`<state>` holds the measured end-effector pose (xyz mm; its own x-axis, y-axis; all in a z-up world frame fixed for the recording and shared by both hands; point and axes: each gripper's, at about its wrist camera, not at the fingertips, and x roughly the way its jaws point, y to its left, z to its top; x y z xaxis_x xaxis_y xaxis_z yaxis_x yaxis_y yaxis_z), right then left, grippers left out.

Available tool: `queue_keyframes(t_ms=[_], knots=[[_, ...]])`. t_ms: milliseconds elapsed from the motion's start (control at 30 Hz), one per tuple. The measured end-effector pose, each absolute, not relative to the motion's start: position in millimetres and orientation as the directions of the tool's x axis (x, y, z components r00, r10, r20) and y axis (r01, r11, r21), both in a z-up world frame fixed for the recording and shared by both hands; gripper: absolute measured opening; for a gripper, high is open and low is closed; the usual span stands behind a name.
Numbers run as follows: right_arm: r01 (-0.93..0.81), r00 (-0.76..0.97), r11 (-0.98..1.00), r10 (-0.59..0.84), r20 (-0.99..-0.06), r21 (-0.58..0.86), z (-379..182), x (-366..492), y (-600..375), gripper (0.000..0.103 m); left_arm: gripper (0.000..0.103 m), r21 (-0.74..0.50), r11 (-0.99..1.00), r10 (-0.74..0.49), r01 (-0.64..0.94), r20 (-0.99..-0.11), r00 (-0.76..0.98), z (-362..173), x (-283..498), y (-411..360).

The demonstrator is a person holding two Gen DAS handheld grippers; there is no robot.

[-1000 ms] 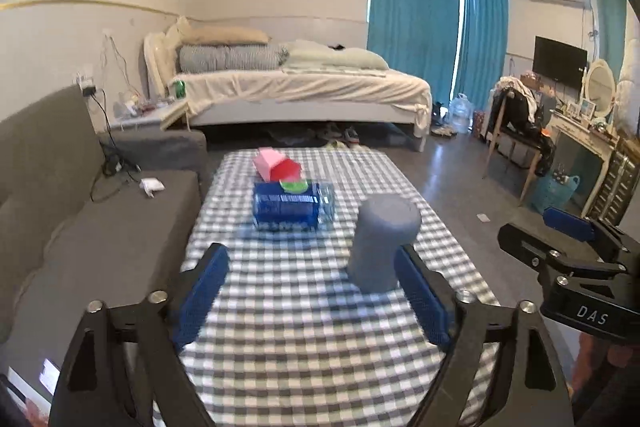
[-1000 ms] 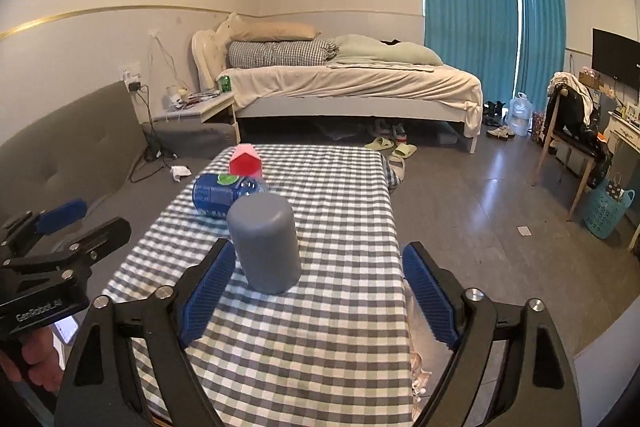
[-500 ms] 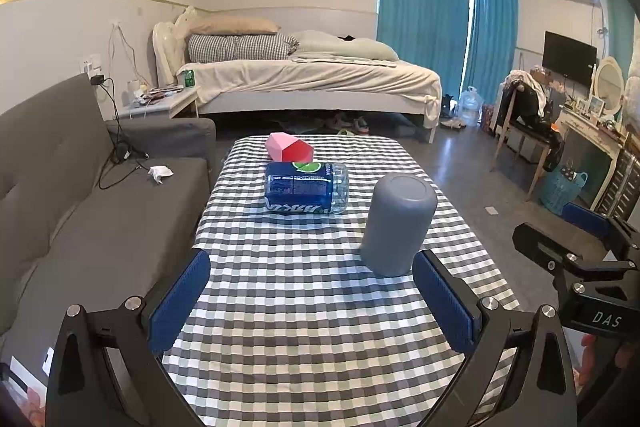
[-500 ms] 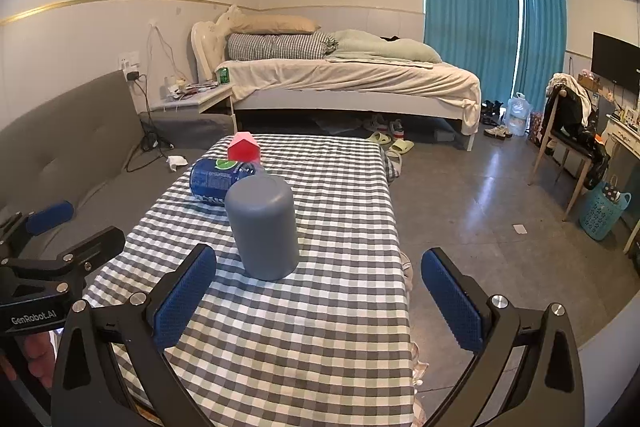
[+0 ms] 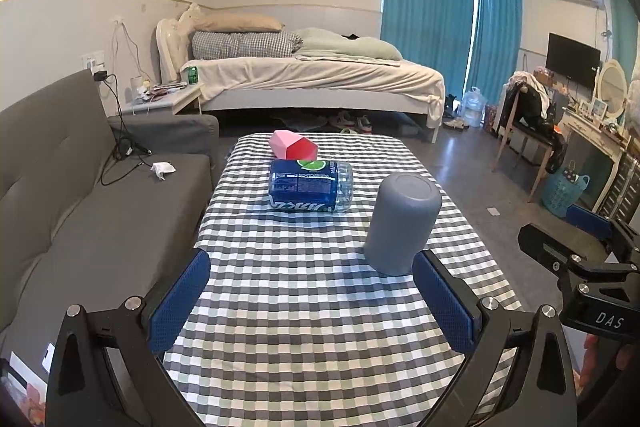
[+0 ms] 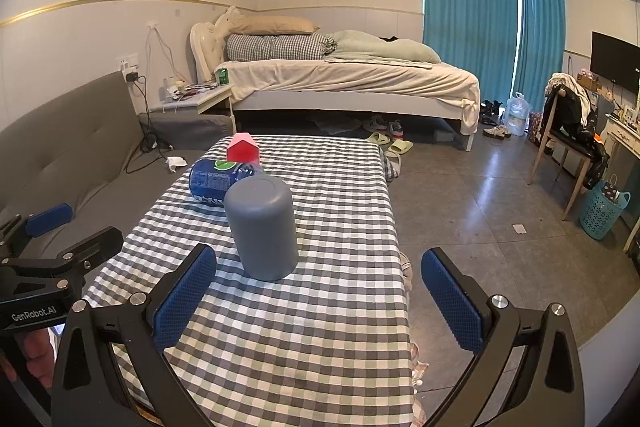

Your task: Flip cup upside down

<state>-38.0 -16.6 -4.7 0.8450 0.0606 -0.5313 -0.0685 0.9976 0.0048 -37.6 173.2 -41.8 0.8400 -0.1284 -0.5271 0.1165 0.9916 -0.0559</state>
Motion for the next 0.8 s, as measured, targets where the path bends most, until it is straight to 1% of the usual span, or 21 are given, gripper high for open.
queue_keyframes(t_ms=[800], knots=[[-0.054,0.845,0.998,0.039,-0.533,-0.012,-3.9,-38.1,-13.2,0.103,0.103,-0.044,0.993,-0.119,0.112,-0.521,0.845,-39.5,-38.8,173.5]])
